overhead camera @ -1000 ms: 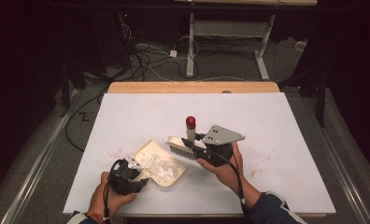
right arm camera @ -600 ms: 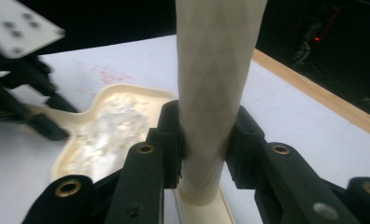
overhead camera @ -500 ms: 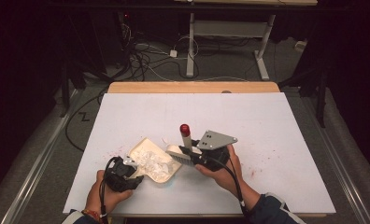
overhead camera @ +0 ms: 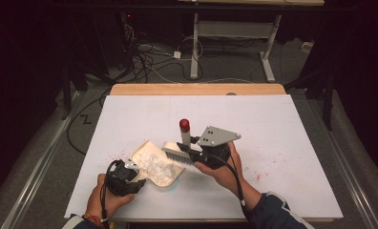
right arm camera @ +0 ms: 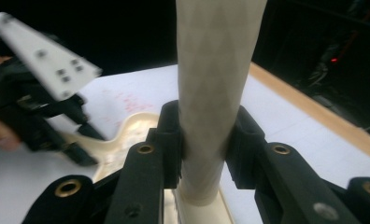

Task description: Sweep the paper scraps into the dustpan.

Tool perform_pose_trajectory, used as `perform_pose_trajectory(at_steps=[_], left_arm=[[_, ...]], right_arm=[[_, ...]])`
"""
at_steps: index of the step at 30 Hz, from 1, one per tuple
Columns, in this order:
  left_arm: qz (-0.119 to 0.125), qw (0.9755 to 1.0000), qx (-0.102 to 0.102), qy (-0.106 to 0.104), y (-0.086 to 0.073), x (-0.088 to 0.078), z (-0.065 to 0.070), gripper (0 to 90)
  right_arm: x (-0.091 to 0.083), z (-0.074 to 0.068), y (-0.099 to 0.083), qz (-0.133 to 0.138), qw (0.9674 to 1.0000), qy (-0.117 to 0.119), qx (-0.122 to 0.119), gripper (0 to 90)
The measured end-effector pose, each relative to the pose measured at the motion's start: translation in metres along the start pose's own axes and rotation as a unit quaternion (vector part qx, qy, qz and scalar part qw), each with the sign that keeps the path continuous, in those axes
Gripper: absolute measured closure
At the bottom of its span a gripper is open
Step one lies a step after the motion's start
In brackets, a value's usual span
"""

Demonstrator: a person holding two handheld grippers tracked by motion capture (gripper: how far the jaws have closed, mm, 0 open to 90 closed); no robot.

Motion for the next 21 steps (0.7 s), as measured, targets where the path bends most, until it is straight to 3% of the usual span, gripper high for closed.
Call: perform_pose_trajectory(at_steps=[3, 8, 9, 12, 16, 19, 21], left_arm=[[0.001, 1.0, -0.002, 0.001, 0.0, 0.0, -0.001, 63.3], [-0.004, 1.0, 0.0, 0.002, 0.001, 0.0, -0.003, 63.3], [-0.001, 1.0, -0.003, 0.002, 0.002, 0.001, -0.003, 63.3], [-0.001, 1.0, -0.005, 0.0, 0.003, 0.002, -0.004, 63.3], [-0.002, 1.0, -0.003, 0.002, 0.004, 0.002, -0.006, 63.3], [-0.003, 1.0, -0.004, 0.001, 0.004, 0.002, -0.006, 63.3], [-0.003, 1.0, -0.006, 0.001, 0.005, 0.002, -0.006, 63.3]], right_arm=[[0.003, 0.016, 0.004, 0.021, 0.9994, -0.028, 0.003, 71.0], [0.022, 0.047, 0.001, 0.018, 0.9968, -0.078, -0.006, 71.0], [0.032, 0.059, -0.003, 0.016, 0.9952, -0.096, -0.005, 71.0], [0.043, 0.068, -0.007, 0.013, 0.9941, -0.108, 0.0, 71.0], [0.065, 0.07, -0.015, -0.006, 0.9942, -0.107, -0.006, 71.0], [0.075, 0.059, -0.018, -0.009, 0.9968, -0.08, -0.003, 71.0], [0.078, 0.049, -0.017, -0.013, 0.9976, -0.066, -0.017, 71.0]])
Point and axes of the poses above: each handheld gripper's, and its own axes: x roughly forward along the jaws, y roughly out of its top, z roughly to its right, the point moved 6 cm from there along x, roughly forward along the jaws, and after that the axes turned 1 degree about z, right-handed, at the moved point
